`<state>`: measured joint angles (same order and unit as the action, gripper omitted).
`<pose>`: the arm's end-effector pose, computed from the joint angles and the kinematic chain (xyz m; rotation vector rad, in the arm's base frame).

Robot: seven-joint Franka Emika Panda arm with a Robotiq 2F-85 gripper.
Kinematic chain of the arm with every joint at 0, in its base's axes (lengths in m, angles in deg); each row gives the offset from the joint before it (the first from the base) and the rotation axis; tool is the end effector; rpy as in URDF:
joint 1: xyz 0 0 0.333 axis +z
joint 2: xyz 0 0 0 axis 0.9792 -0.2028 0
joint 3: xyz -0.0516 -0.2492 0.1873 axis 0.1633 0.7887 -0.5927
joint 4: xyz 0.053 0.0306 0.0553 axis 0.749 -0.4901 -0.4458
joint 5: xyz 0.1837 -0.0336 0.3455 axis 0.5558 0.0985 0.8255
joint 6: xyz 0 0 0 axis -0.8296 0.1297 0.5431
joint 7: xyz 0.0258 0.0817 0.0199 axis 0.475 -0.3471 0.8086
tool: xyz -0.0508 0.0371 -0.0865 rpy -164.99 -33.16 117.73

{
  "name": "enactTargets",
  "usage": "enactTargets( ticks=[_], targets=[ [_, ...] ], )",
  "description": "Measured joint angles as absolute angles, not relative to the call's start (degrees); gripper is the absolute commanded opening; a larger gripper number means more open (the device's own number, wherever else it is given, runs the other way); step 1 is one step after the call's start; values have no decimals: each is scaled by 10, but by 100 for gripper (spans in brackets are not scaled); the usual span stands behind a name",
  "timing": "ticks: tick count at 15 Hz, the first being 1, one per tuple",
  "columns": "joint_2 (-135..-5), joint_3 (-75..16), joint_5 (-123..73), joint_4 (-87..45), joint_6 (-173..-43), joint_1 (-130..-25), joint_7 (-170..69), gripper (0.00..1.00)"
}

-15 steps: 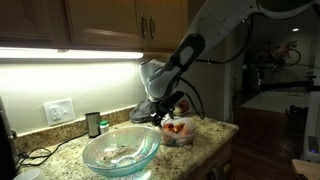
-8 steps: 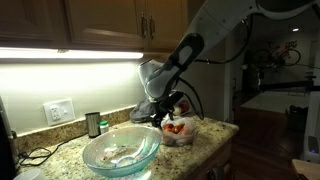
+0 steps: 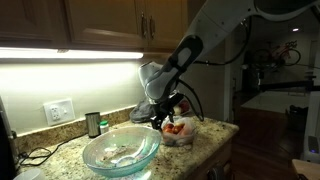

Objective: Get an apple from the white carrier bag and place it in the glass bowl

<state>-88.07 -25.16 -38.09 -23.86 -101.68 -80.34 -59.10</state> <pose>0.6703 -0.1211 0.2618 2.8222 -0.3047 -0.0288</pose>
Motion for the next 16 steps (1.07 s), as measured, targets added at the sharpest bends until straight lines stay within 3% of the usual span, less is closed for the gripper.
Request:
enactTargets(
  ticks=[16],
  targets=[
    [-903, -251, -361, -237, -1018, -807, -567, 100]
  ],
)
